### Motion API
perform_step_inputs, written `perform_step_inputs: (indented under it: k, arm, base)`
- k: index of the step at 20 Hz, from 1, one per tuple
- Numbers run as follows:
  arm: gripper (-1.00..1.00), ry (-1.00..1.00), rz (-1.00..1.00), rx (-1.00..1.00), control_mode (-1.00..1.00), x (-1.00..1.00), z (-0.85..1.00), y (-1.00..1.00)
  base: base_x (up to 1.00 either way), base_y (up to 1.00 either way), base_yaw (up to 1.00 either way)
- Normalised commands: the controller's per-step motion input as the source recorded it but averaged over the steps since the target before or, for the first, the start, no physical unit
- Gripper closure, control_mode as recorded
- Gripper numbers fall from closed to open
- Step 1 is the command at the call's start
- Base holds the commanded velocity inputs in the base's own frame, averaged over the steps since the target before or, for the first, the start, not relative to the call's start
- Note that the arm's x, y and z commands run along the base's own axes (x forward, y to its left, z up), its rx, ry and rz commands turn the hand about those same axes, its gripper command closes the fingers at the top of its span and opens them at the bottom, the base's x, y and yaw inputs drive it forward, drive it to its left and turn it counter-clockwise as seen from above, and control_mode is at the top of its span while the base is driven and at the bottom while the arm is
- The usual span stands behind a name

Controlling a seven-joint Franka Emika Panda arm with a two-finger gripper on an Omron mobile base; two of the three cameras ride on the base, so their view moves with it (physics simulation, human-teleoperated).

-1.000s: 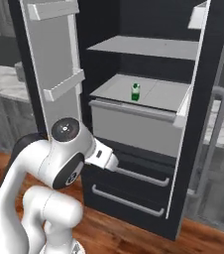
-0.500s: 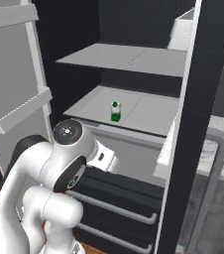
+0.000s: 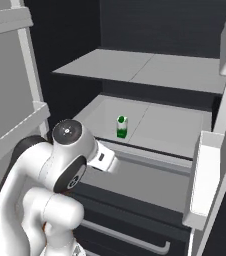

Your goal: Take a sugar cube from the saucer and place it inside the coffee. Then, grab milk from the fridge and place it next to the coffee on the counter to sweeten the coffee.

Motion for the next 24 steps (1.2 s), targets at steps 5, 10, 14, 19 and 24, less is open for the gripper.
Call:
perform_step_inputs:
  k: [5, 10, 14, 19, 24]
  arm:
    - [-1.00, 0.00, -0.09, 0.00, -1.00, 0.57, 0.39, 0.04]
    - [-1.00, 0.00, -0.02, -0.02, -1.00, 0.43, 0.35, 0.08]
    - [-1.00, 0.00, 0.00, -0.01, -1.00, 0.04, -0.09, 0.01]
    - [-1.00, 0.00, 0.00, -0.01, -1.00, 0.45, -0.11, 0.20]
    - [-1.00, 0.00, 0.00, 0.00, -1.00, 0.75, 0.00, 0.09]
  base:
    - [0.00, 0.00, 0.00]
    - [0.00, 0.00, 0.00]
    - [0.00, 0.00, 0.00]
    - [0.00, 0.00, 0.00]
    - [0.00, 0.00, 0.00]
